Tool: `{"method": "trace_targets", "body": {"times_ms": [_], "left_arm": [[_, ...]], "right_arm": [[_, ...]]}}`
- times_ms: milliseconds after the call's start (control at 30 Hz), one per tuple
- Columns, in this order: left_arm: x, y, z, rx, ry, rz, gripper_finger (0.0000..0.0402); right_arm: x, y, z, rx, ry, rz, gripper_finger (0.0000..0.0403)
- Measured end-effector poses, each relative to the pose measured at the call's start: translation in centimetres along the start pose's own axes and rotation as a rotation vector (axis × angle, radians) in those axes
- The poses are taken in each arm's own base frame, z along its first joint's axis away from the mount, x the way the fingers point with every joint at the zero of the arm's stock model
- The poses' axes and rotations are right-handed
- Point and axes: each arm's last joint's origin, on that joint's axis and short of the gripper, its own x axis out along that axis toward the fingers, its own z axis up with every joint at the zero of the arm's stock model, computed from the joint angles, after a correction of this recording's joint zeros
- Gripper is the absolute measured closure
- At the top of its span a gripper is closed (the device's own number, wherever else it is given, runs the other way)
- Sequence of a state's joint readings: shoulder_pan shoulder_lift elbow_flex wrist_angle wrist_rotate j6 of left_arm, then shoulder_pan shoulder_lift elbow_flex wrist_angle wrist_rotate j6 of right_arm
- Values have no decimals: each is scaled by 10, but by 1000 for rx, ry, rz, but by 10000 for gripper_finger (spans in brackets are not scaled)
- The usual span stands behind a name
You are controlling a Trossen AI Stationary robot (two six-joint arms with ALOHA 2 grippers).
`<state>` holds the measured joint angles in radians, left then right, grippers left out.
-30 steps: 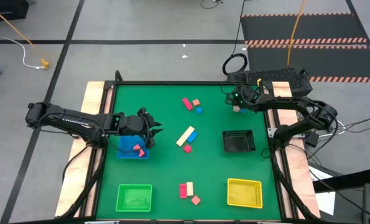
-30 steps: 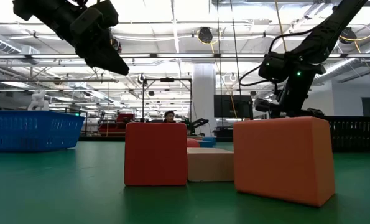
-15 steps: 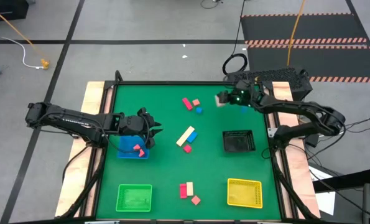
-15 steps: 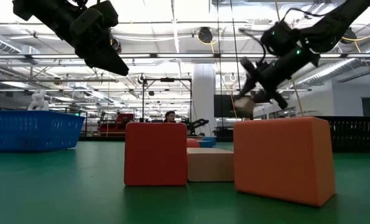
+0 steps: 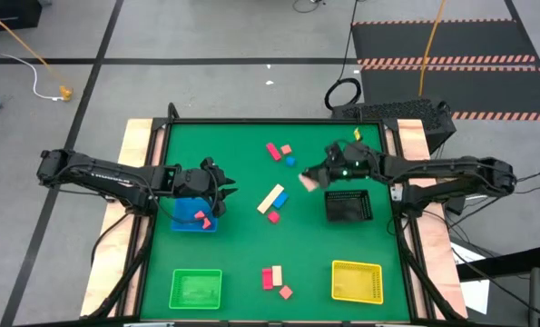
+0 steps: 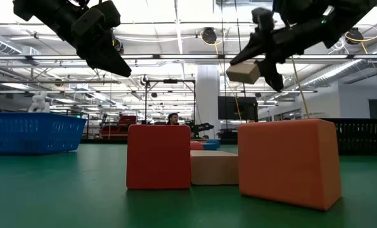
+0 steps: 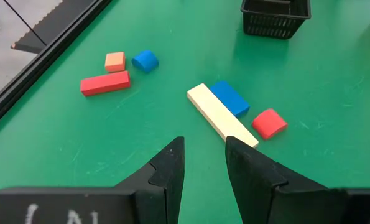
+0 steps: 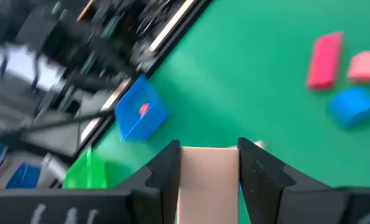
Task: Sort & place blocks by color
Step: Put the top right white block into the black bin
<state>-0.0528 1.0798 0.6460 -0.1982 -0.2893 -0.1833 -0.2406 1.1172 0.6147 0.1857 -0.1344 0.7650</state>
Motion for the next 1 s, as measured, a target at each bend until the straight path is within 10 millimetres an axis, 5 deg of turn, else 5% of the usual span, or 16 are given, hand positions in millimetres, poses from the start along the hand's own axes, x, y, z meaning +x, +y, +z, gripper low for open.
{"method": "trace_targets", "body": {"times_ms": [267, 700, 1000], "left_arm": [[0, 0, 0, 5, 0, 0, 284], [0, 0, 2, 25, -19, -2, 284], [0, 0, 4, 17, -38, -5, 284]], "right_arm": [[-5, 16, -25, -30, 176, 52, 280], [-51, -7, -37, -1, 303, -285, 278], [-65, -18, -48, 12, 413, -421, 278]]}}
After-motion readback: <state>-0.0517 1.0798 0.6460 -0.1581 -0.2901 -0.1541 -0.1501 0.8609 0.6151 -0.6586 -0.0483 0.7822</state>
